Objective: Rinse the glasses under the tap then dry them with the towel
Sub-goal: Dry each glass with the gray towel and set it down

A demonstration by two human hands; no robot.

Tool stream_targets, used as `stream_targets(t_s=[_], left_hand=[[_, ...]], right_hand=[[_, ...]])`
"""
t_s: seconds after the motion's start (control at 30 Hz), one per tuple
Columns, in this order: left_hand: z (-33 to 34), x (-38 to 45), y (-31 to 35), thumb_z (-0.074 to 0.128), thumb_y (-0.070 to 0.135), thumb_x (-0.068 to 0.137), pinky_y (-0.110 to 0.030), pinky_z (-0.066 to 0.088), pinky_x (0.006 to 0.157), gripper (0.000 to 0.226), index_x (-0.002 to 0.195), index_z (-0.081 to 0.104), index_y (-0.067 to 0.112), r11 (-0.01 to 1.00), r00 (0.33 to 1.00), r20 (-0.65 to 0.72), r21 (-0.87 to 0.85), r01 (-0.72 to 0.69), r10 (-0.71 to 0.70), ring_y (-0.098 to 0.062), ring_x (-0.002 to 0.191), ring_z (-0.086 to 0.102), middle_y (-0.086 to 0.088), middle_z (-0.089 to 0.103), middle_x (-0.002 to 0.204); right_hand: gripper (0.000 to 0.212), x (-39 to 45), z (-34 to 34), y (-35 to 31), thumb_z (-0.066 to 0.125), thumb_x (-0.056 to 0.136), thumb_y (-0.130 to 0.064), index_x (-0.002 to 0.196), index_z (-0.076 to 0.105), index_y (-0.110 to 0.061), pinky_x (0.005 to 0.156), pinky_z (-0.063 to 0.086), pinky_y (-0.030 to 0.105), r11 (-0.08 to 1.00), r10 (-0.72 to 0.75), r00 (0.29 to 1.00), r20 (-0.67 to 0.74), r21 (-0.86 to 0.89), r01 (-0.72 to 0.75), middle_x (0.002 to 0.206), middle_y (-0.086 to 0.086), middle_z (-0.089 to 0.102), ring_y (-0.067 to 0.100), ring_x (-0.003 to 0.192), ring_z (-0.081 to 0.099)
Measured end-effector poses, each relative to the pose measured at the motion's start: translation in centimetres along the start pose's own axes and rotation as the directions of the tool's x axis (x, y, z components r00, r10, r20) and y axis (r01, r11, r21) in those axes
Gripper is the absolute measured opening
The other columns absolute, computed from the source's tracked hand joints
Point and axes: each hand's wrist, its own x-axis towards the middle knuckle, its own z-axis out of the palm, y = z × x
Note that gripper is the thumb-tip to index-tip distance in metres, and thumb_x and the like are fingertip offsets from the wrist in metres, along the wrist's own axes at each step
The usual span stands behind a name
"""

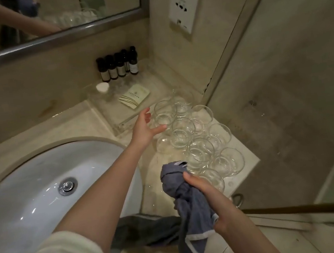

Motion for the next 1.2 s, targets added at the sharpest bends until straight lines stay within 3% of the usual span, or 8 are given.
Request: stream_targets(t_s=[0.2,0.37,0.53,0.73,0.9,0.97,1.2], left_hand=[[-0.7,2.1,1.4,0.081,0.016,0.077,-0.027,0.033,0.102,0.095,0.153,0.024,0.022,0.995,0.979,0.199,0.077,-0.065,0.048,-0.022,0.140,0.034,-0.007,0.035,0.154],[-0.8,3.4,1.7,0.082,0.012,0.074,-0.023,0.030,0.104,0.099,0.153,0.024,0.022,0.992,0.954,0.299,0.105,-0.068,0.033,-0.020,0.143,0.032,-0.006,0.033,0.156],[-0.8,4.4,2.0,0.085,0.011,0.068,-0.027,0.033,0.106,0.094,0.147,0.035,0.022,0.990,0.934,0.356,0.125,-0.067,0.019,-0.019,0.140,0.036,-0.003,0.040,0.150],[-0.7,3.7,1.6,0.087,0.013,0.067,-0.037,0.041,0.108,0.089,0.143,0.040,0.021,0.994,0.964,0.263,0.092,-0.051,0.025,-0.021,0.134,0.042,-0.002,0.045,0.145],[-2.2,1.6,1.0,0.087,0.014,0.066,-0.036,0.043,0.103,0.090,0.143,0.041,0.020,0.997,0.987,0.159,0.072,-0.030,0.018,-0.022,0.131,0.044,-0.003,0.046,0.143],[-3.5,0.1,0.6,0.087,0.016,0.066,-0.035,0.044,0.101,0.087,0.141,0.043,0.022,0.999,0.995,0.099,0.036,-0.002,-0.002,-0.020,0.129,0.045,-0.002,0.047,0.142],[-9.0,-8.4,-0.5,0.088,0.012,0.064,-0.029,0.046,0.091,0.080,0.134,0.052,0.021,0.985,0.984,-0.164,-0.166,0.048,-0.076,-0.020,0.117,0.055,-0.002,0.055,0.130]], right_hand=[[0.029,0.3,-0.1,-0.5,0.065,0.073,-0.025,0.098,0.069,-0.011,0.064,0.056,0.029,1.000,-0.009,1.000,-0.016,0.010,0.009,0.086,0.009,0.074,0.019,0.069,0.071],[0.026,0.8,-0.1,-0.8,0.067,0.072,-0.026,0.093,0.075,-0.014,0.068,0.057,0.030,1.000,-0.008,0.999,-0.037,0.008,0.009,0.096,0.011,0.075,0.021,0.077,0.072],[0.034,1.3,-0.3,-0.8,0.064,0.076,-0.025,0.107,0.069,-0.010,0.066,0.057,0.028,1.000,-0.017,1.000,-0.013,0.026,0.017,0.097,0.012,0.074,0.021,0.078,0.071],[0.024,1.6,-0.3,-0.6,0.070,0.081,-0.025,0.102,0.073,-0.012,0.071,0.057,0.028,0.998,-0.056,0.998,0.017,0.011,0.056,0.103,0.012,0.073,0.021,0.085,0.071],[0.042,1.8,0.1,0.1,0.067,0.078,-0.026,0.117,0.067,-0.011,0.082,0.056,0.029,0.989,-0.124,0.991,0.044,-0.081,0.127,0.116,0.013,0.069,0.023,0.104,0.067],[0.036,1.8,0.6,0.2,0.073,0.080,-0.024,0.114,0.068,-0.013,0.079,0.055,0.029,0.983,-0.148,0.988,0.049,-0.102,0.153,0.114,0.012,0.070,0.022,0.100,0.068],[0.039,1.9,2.5,1.2,0.062,0.074,-0.025,0.110,0.066,-0.012,0.078,0.058,0.026,0.966,-0.248,0.965,0.087,-0.060,0.253,0.107,0.009,0.073,0.019,0.093,0.071]])
